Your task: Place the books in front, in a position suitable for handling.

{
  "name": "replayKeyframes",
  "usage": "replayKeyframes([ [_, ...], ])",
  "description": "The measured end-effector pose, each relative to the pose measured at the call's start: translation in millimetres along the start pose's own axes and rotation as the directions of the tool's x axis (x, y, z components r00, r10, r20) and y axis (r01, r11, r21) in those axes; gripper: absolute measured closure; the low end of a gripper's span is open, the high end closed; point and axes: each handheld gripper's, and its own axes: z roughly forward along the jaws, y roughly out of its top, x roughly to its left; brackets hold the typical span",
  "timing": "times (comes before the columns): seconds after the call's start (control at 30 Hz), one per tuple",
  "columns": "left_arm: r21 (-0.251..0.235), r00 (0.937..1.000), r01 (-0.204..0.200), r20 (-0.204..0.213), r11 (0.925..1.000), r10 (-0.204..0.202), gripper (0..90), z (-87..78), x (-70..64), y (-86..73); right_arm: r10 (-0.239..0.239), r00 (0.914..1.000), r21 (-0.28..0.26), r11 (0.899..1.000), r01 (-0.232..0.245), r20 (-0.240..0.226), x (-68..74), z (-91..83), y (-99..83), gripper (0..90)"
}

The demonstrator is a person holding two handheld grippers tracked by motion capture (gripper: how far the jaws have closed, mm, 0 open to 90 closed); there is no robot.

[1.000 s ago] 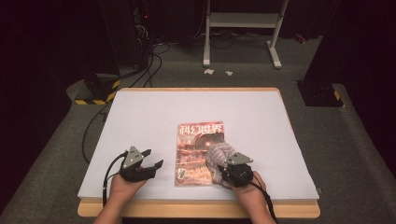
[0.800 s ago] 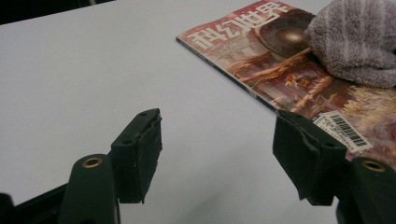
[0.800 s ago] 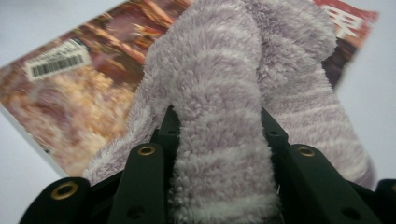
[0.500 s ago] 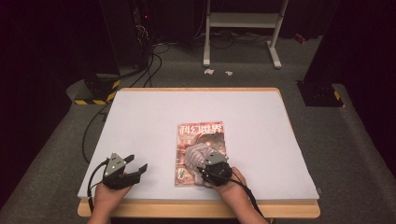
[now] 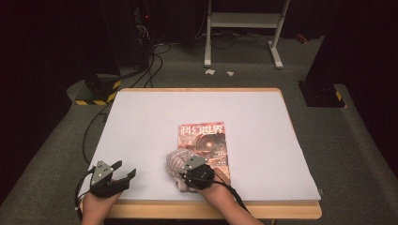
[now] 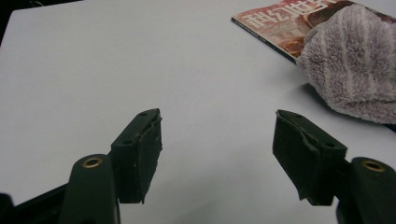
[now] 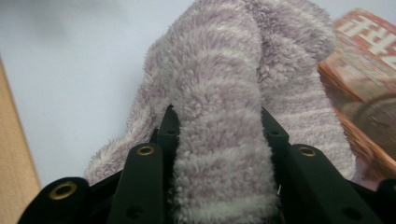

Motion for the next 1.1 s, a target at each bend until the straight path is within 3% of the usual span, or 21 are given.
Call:
replayKeyframes([
  [0.27, -0.003, 1.0, 0.002, 0.004, 1.0, -0.002, 33.0, -0.6, 0.5, 0.0, -0.021, 0.9997, -0.001, 1.0, 0.021, -0.011, 4.9, 2.4, 2.9, 62.8],
  [0.57, -0.007, 0.9982, -0.028, 0.053, 0.9996, 0.028, 33.0, 17.5, -8.1, 11.5, 0.027, 0.9989, 0.008, 1.0, -0.027, 0.039, -10.1, -9.9, -11.9, 62.6],
  [0.93, -0.013, 0.9859, -0.087, 0.142, 0.9962, 0.088, 32.9, 50.8, -29.7, 31.9, 0.15, 0.9764, 0.005, 0.988, -0.153, 0.156, -41.3, -42.2, -46.3, 62.7],
  [0.97, -0.015, 0.9836, -0.095, 0.152, 0.9954, 0.096, 32.9, 55.5, -33.7, 35.3, 0.175, 0.9681, 0.002, 0.984, -0.178, 0.179, -48.4, -49.4, -54.2, 62.6],
  [1.1, -0.017, 0.9801, -0.106, 0.167, 0.9942, 0.107, 33.0, 61.5, -38.5, 38.2, 0.203, 0.9581, -0.002, 0.978, -0.207, 0.202, -55.5, -57.2, -62.1, 62.7],
])
